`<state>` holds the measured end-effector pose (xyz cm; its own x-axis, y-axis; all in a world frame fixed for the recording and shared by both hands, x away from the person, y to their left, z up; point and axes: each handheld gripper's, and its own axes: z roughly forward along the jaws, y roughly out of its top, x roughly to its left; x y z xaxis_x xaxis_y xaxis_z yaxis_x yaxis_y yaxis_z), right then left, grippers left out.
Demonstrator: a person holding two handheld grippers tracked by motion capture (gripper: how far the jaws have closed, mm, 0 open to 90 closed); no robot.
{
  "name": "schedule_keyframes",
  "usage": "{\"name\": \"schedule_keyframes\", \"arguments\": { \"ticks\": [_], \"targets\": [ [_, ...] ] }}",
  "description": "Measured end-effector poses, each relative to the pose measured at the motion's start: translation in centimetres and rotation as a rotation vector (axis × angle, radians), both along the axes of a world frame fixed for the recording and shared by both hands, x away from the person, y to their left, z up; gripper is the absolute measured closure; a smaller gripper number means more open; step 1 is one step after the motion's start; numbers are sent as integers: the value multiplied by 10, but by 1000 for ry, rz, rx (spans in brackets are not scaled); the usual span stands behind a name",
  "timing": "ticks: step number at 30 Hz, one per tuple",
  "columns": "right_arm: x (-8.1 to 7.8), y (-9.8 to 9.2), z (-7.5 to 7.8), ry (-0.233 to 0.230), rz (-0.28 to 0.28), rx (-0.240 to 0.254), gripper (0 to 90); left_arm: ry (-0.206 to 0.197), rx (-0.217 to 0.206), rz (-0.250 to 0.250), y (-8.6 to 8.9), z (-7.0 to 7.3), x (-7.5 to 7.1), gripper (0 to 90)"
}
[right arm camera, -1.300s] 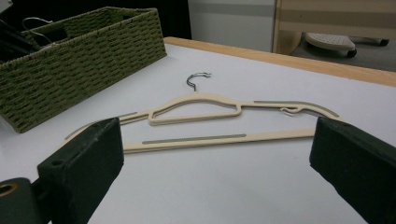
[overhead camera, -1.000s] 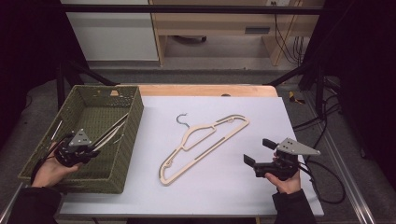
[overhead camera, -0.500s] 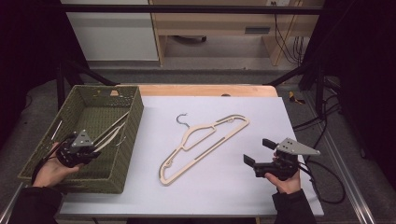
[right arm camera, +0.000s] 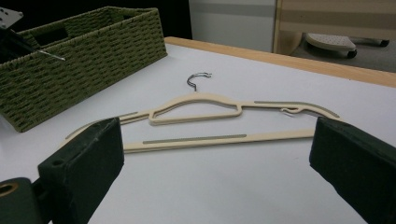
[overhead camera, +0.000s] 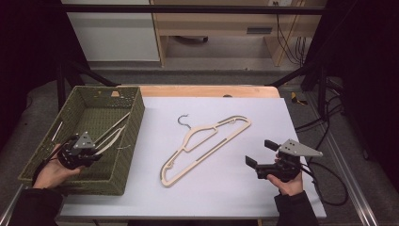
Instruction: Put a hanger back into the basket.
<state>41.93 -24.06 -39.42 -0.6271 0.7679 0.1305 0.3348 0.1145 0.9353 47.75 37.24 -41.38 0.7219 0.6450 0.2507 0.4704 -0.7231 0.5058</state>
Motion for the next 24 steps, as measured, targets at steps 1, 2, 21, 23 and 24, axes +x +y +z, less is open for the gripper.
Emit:
{"name": "schedule_keyframes", "arguments": {
  "ticks": [1, 2, 21, 23, 24],
  "targets": [
    [0, 0, 0, 2, -1, 0, 35, -4, -7, -2, 0, 1, 0, 713],
    [0, 0, 0, 1, -3, 1, 35, -10, -21, -2, 1, 3, -1, 694],
    [-1, 0, 3, -11, -3, 6, 35, -333, -480, 128, -28, 87, -27, 133],
    [-1, 0, 3, -12, -1, 5, 35, -344, -520, 120, -36, 92, -31, 114],
    [-1, 0, 3, -12, 0, 6, 35, -353, -534, 112, -42, 95, -33, 107]
  ]
}}
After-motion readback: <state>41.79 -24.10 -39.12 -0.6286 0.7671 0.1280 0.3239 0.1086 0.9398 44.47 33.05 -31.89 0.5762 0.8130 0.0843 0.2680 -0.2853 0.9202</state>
